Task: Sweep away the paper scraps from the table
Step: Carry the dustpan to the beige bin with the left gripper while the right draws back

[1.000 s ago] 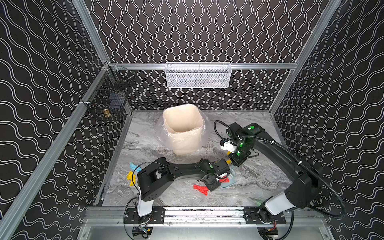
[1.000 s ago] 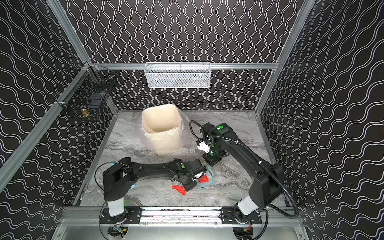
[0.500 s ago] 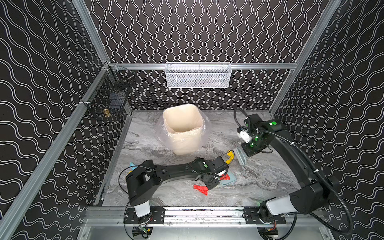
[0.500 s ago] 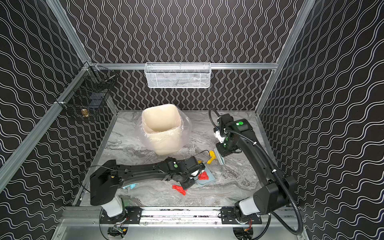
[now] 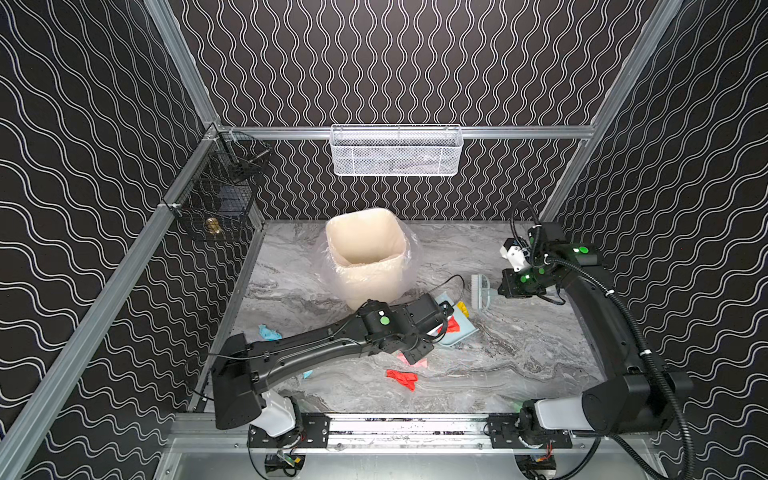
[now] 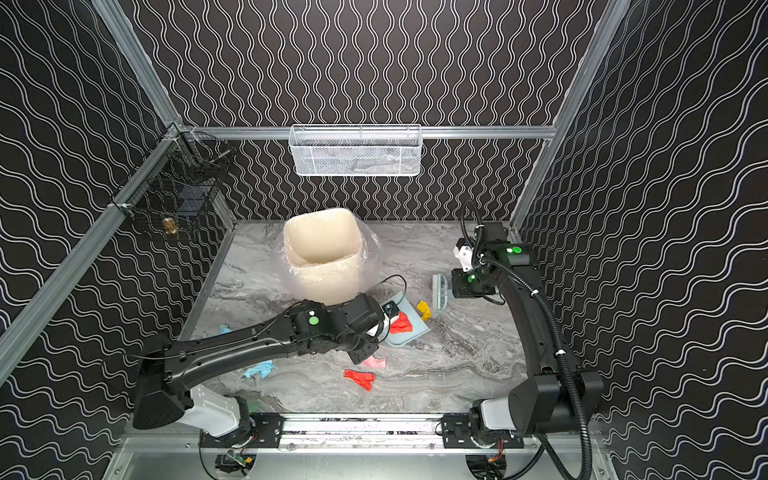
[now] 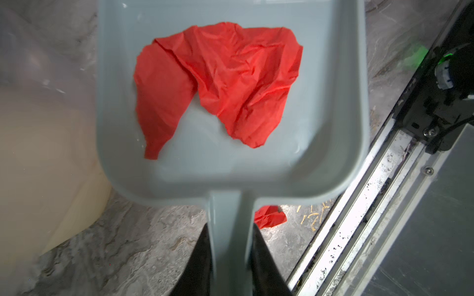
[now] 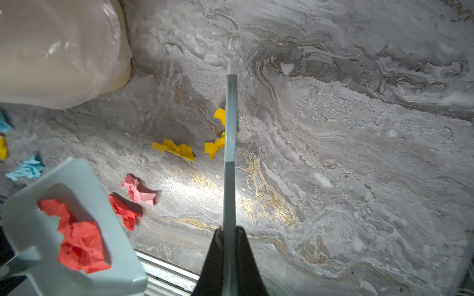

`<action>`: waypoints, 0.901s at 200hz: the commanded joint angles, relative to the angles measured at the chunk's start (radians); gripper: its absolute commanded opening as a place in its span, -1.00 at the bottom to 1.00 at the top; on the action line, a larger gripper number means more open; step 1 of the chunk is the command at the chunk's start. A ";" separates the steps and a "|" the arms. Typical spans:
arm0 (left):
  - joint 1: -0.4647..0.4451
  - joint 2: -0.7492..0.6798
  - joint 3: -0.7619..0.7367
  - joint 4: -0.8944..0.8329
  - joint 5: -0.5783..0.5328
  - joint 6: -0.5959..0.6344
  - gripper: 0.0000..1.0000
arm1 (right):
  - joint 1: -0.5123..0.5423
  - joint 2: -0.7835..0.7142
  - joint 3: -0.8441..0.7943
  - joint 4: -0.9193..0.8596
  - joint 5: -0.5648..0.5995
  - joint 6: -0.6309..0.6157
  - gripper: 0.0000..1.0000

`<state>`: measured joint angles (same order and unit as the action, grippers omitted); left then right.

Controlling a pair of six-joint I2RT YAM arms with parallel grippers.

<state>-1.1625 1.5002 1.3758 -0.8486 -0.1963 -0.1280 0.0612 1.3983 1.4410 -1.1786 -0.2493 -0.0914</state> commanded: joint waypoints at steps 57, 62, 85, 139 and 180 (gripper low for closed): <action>0.083 -0.082 0.266 -0.307 -0.185 -0.058 -0.81 | -0.104 -0.012 -0.030 0.126 -0.222 0.044 -1.00; 0.094 -0.087 0.280 -0.319 -0.189 -0.062 -0.81 | -0.107 -0.012 -0.028 0.126 -0.223 0.045 -1.00; 0.177 -0.113 0.336 -0.373 -0.185 -0.061 -0.80 | -0.116 -0.013 -0.024 0.132 -0.230 0.051 -1.00; 0.481 -0.129 0.432 -0.434 -0.101 0.069 -0.78 | -0.120 -0.009 -0.013 0.150 -0.305 0.076 -1.00; 0.598 -0.088 0.485 -0.440 -0.086 0.141 -0.77 | -0.118 -0.041 -0.014 0.164 -0.368 0.055 -1.00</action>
<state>-0.6003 1.3918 1.8385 -1.2716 -0.3023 -0.0582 -0.0597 1.3739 1.4197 -1.0393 -0.5472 -0.0174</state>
